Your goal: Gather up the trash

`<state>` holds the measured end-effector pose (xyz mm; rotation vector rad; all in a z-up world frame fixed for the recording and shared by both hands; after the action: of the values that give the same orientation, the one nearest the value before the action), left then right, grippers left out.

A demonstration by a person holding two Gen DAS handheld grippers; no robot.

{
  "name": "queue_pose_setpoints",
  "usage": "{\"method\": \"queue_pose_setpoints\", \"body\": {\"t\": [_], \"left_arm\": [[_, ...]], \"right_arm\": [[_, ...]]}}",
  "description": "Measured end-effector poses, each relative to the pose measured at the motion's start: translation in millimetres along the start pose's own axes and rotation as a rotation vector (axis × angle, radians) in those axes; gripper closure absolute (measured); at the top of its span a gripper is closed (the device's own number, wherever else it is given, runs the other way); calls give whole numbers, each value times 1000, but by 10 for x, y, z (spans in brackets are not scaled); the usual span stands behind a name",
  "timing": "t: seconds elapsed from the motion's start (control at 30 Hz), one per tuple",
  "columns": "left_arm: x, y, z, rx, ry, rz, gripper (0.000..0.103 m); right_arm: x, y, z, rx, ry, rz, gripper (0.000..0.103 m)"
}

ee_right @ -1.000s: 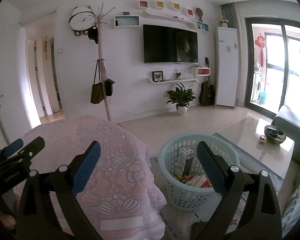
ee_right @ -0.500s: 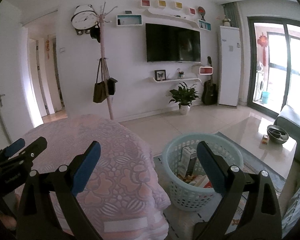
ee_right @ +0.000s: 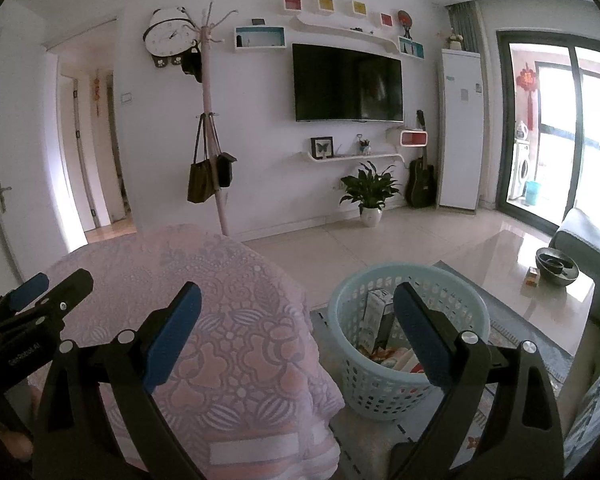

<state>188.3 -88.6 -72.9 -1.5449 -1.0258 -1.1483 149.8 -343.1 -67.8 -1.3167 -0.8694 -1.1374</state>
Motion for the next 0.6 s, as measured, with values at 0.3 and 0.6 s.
{"method": "queue_pose_setpoints", "body": {"t": [0.3, 0.6], "left_arm": [[-13, -48, -30, 14, 6, -9, 8], [29, -106, -93, 18, 29, -17, 8]], "right_arm": [[-23, 13, -13, -21, -6, 1, 11], [-30, 19, -17, -23, -9, 3, 11]]}}
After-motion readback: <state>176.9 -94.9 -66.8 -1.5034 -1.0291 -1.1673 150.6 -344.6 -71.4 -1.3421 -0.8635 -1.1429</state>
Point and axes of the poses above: each gripper's, at about its wrist camera, not at the fingertips, and y roughly the way its jaws point, z to its left, x to its top, the point moved 5 cm from there along y, roughly the way its jaws point, and after that the axes turned 9 degrees about -z, right-handed, at the moved point
